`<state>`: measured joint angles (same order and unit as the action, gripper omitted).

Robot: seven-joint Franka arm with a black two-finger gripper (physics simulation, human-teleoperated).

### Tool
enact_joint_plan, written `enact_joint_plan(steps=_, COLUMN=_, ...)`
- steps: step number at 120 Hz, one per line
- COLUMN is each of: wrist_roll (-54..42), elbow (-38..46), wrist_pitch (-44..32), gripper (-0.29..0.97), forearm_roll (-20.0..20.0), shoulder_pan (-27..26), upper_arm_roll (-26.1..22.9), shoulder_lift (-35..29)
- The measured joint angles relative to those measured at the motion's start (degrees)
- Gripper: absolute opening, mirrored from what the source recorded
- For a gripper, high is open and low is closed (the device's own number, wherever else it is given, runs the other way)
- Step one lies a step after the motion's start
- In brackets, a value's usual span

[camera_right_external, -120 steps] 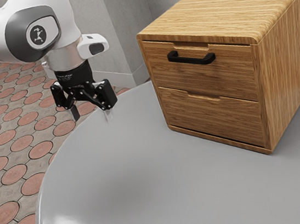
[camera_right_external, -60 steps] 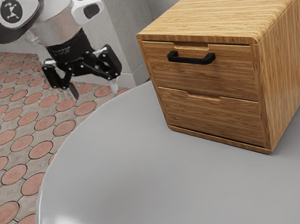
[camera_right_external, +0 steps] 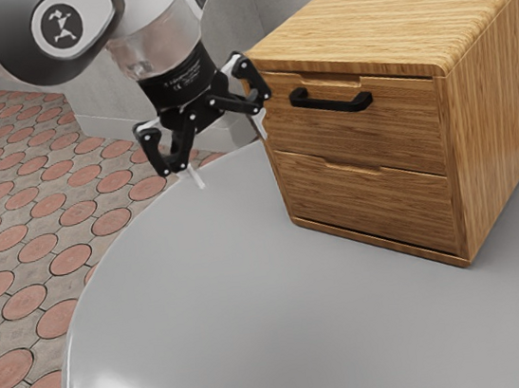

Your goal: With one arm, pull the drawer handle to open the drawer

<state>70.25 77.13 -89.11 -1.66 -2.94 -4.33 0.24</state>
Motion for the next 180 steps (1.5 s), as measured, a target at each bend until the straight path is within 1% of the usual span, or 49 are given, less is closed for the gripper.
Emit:
enact_joint_plan(steps=25, wrist_roll=9.1, elbow=0.5, wrist_pitch=-1.1, gripper=0.68, forearm_roll=0.1, shoulder_pan=3.8, upper_arm_roll=-0.3, shoulder_lift=0.0)
enact_joint_plan(steps=34, wrist_roll=11.7, elbow=3.4, wrist_pitch=-4.0, gripper=0.68, forearm_roll=0.1, shoulder_pan=5.0, upper_arm_roll=-0.3, shoulder_lift=-0.6)
enact_joint_plan(steps=44, wrist_roll=14.3, elbow=7.3, wrist_pitch=-8.0, gripper=0.68, forearm_roll=0.1, shoulder_pan=6.0, upper_arm_roll=-0.3, shoulder_lift=-3.2)
enact_joint_plan(steps=49, wrist_roll=15.4, elbow=9.8, wrist_pitch=-10.5, gripper=0.68, forearm_roll=0.1, shoulder_pan=4.3, upper_arm_roll=-0.3, shoulder_lift=-5.1)
enact_joint_plan(steps=57, wrist_roll=17.1, elbow=15.1, wrist_pitch=-15.5, gripper=0.68, forearm_roll=0.1, shoulder_pan=-2.7, upper_arm_roll=-0.3, shoulder_lift=-8.5)
enact_joint_plan(steps=62, wrist_roll=18.1, elbow=18.2, wrist_pitch=-19.1, gripper=0.68, forearm_roll=0.1, shoulder_pan=-5.1, upper_arm_roll=-0.4, shoulder_lift=-9.8)
enact_joint_plan(steps=77, wrist_roll=20.5, elbow=21.7, wrist_pitch=-27.6, gripper=0.68, forearm_roll=0.0, shoulder_pan=-5.6, upper_arm_roll=-0.4, shoulder_lift=-10.7)
enact_joint_plan(steps=82, wrist_roll=21.2, elbow=22.4, wrist_pitch=-29.6, gripper=0.68, forearm_roll=0.0, shoulder_pan=-5.4, upper_arm_roll=-0.3, shoulder_lift=-11.0)
enact_joint_plan(steps=98, wrist_roll=23.2, elbow=27.4, wrist_pitch=-34.6, gripper=0.68, forearm_roll=0.1, shoulder_pan=-5.6, upper_arm_roll=-0.2, shoulder_lift=-14.9)
enact_joint_plan(steps=111, wrist_roll=24.5, elbow=28.9, wrist_pitch=-36.8, gripper=0.68, forearm_roll=0.2, shoulder_pan=-5.4, upper_arm_roll=0.0, shoulder_lift=-16.4)
enact_joint_plan(steps=146, wrist_roll=27.1, elbow=29.2, wrist_pitch=-39.3, gripper=0.68, forearm_roll=0.3, shoulder_pan=-4.6, upper_arm_roll=0.8, shoulder_lift=-16.1)
enact_joint_plan(steps=180, wrist_roll=28.6, elbow=28.4, wrist_pitch=-39.9, gripper=0.68, forearm_roll=0.2, shoulder_pan=-3.4, upper_arm_roll=1.3, shoulder_lift=-13.5)
